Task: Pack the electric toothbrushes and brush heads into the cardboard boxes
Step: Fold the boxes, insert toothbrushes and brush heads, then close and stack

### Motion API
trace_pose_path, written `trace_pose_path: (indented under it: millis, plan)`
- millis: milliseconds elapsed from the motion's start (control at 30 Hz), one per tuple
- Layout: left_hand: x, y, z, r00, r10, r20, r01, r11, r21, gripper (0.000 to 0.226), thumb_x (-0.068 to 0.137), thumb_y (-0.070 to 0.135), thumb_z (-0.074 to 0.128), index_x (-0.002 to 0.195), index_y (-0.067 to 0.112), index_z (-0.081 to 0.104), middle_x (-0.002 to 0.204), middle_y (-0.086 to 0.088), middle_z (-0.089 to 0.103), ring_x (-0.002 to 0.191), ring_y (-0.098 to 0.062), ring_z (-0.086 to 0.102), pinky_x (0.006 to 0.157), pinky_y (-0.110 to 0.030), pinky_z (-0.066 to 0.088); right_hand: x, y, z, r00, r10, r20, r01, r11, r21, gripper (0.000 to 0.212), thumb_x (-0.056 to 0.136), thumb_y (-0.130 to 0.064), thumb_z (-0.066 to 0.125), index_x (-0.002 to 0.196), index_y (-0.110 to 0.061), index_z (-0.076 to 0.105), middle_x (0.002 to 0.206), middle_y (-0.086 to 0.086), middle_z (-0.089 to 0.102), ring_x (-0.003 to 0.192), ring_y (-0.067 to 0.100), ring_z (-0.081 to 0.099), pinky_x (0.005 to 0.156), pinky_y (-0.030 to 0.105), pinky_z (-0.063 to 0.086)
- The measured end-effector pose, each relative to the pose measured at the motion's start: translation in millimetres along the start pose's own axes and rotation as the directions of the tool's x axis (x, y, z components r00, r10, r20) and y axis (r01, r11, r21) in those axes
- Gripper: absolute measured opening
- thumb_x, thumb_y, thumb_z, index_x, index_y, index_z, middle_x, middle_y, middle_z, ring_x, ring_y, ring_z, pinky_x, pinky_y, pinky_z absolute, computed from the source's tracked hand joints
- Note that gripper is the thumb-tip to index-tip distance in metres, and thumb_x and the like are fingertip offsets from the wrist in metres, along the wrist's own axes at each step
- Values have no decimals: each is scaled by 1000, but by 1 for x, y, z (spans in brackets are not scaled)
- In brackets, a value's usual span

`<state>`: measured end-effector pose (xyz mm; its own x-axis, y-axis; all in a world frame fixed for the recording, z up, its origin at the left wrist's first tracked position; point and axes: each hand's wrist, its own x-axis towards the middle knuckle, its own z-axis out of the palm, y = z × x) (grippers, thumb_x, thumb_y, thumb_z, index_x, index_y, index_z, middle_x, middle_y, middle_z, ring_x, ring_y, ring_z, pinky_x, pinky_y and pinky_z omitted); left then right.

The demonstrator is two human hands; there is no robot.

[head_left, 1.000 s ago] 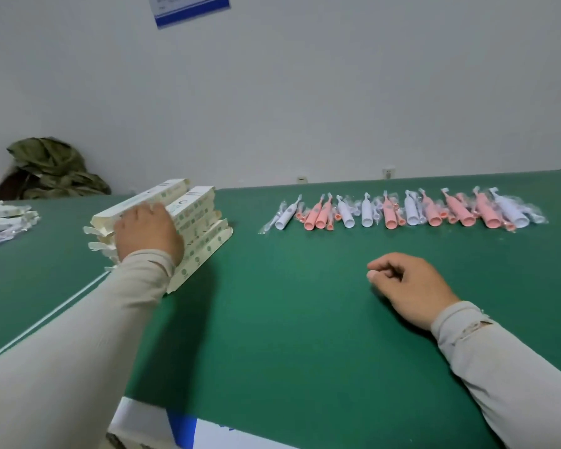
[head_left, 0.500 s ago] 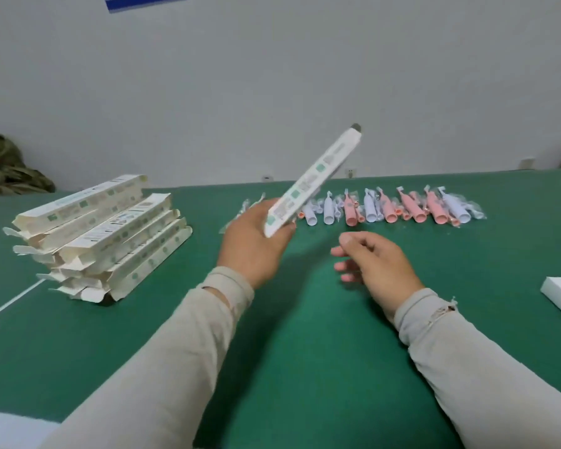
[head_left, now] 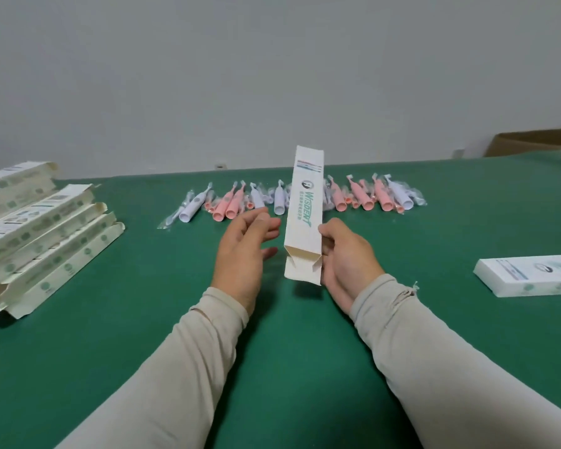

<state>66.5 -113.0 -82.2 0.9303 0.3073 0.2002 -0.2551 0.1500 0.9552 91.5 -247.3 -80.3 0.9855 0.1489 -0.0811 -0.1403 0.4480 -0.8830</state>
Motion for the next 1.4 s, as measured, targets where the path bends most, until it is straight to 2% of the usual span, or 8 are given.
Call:
trace_pose_path:
  millis: [133, 233, 333, 500, 767, 933, 1033, 1400]
  plan:
    - [-1, 0, -7, 952, -216, 217, 253, 954, -160, 62, 89, 57, 58, 133, 12, 59, 120, -9, 69, 113, -29, 63, 97, -45, 51, -11, 0, 6, 945, 133, 298, -167, 982, 93, 36, 100, -15, 39, 115, -1, 67, 100, 15, 74, 74, 24, 69, 65, 37, 59]
    - [-2, 3, -9, 893, -307, 330, 418, 838, -351, 67, 77, 60, 65, 115, 5, 69, 121, -20, 67, 114, -33, 64, 100, -48, 51, -17, 6, 10, 877, 203, 435, -218, 976, -15, 36, 102, -20, 38, 110, -15, 72, 94, 4, 75, 75, 17, 70, 65, 35, 59]
    - [0, 4, -9, 923, -251, 293, 360, 834, -419, 48, 82, 60, 63, 91, 16, 81, 96, -9, 76, 95, -22, 72, 86, -41, 58, -17, 9, 11, 929, 166, 330, -91, 969, -231, 34, 103, -38, 49, 109, -13, 72, 90, 8, 74, 69, 20, 69, 54, 31, 56]
    - [7, 11, -15, 975, -162, 153, 217, 852, -477, 72, 78, 55, 59, 145, 36, 41, 85, 12, 77, 92, -13, 73, 74, -32, 60, -9, 18, 9, 986, -150, 73, 167, 870, -464, 51, 100, -54, 48, 80, -12, 68, 64, 1, 65, 59, 17, 57, 53, 31, 48]
    - [18, -1, -16, 981, -125, 149, 188, 808, -558, 78, 77, 51, 61, 149, 28, 39, 90, 7, 77, 91, -16, 74, 72, -32, 60, -9, 25, 4, 924, -221, 311, 350, 818, -456, 43, 71, -61, 70, 73, -19, 63, 70, -1, 59, 63, 12, 53, 59, 27, 44]
    - [18, -1, -14, 984, -116, 134, 170, 825, -539, 74, 75, 49, 64, 144, 30, 46, 110, 9, 74, 98, -15, 72, 79, -32, 59, -11, 25, 6, 937, -220, 272, 332, 805, -492, 25, 75, -36, 79, 75, -15, 66, 60, -11, 58, 57, 9, 47, 58, 24, 42]
    - [12, -4, -10, 972, -136, 192, 220, 817, -534, 59, 75, 46, 66, 130, 27, 54, 92, 3, 77, 98, -16, 72, 81, -34, 59, -13, 29, 8, 931, -281, 233, 364, 774, -519, 25, 82, -29, 80, 77, -9, 66, 53, -18, 53, 48, 0, 41, 49, 12, 37]
    - [4, -7, 0, 964, -142, 227, 245, 808, -536, 29, 76, 35, 70, 104, 31, 63, 85, -3, 77, 88, -19, 73, 96, -46, 51, -16, 28, 12, 943, -314, 110, 305, 686, -661, 32, 62, -52, 64, 66, -21, 60, 55, -17, 52, 51, 1, 44, 57, 23, 42]
